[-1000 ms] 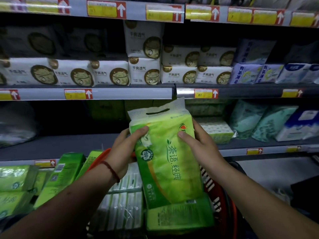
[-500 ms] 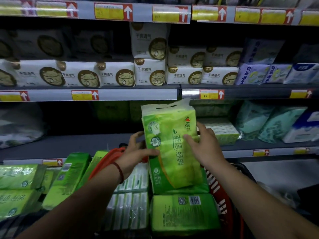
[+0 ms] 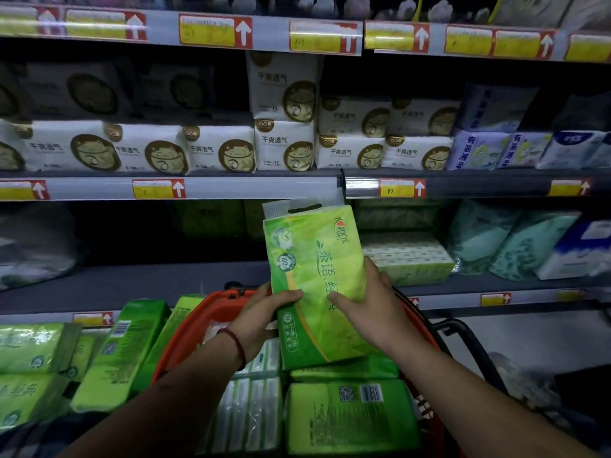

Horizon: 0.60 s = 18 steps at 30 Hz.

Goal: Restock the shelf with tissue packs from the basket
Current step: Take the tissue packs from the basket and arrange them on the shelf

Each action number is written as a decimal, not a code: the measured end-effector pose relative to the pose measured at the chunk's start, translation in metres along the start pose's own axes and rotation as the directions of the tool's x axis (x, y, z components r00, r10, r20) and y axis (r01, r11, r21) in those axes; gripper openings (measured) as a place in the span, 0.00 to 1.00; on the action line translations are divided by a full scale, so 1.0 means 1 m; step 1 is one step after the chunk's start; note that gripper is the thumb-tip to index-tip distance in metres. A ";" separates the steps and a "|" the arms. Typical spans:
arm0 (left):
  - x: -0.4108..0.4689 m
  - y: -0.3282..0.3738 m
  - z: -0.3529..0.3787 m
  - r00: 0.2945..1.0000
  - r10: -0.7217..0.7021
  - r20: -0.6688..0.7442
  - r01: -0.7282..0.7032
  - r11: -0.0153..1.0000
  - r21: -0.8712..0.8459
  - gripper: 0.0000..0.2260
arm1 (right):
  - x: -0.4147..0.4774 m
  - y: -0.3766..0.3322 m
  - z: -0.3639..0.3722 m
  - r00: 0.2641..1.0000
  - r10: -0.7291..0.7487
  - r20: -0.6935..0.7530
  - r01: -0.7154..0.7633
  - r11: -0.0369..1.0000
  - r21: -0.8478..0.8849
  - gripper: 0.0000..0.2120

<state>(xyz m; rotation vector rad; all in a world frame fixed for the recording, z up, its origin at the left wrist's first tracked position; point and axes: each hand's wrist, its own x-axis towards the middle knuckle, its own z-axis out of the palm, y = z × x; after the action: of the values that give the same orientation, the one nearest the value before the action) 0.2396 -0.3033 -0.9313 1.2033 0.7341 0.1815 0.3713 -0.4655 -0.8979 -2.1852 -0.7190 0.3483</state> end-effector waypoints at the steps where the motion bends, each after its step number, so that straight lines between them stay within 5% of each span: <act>1: -0.002 0.000 0.001 1.000 0.016 -0.010 -0.016 1.000 -0.027 0.23 | -0.001 0.000 0.000 1.000 -0.004 -0.016 0.004 1.000 -0.003 0.43; 9: -0.023 0.015 0.013 0.984 0.175 0.027 -0.175 0.984 0.014 0.38 | 0.002 -0.004 -0.016 0.994 0.086 -0.074 -0.062 0.958 0.280 0.34; 12: -0.024 0.028 0.017 0.979 0.201 -0.028 -0.203 0.973 -0.112 0.40 | 0.001 -0.012 -0.020 0.992 0.109 -0.056 -0.081 0.926 0.369 0.27; 15: -0.030 0.036 0.025 0.952 0.270 -0.141 -0.288 0.949 -0.128 0.36 | -0.003 -0.023 -0.019 0.997 0.033 -0.072 -0.015 0.971 0.237 0.17; 18: -0.037 0.032 0.033 0.895 0.385 -0.226 -0.388 0.921 0.031 0.24 | -0.010 -0.030 -0.012 0.998 -0.017 -0.053 0.028 0.976 0.217 0.17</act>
<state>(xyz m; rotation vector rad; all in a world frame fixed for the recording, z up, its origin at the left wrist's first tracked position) 0.2398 -0.3355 -0.8822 1.3193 0.6821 0.6664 0.3575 -0.4628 -0.8668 -1.9702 -0.6450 0.3420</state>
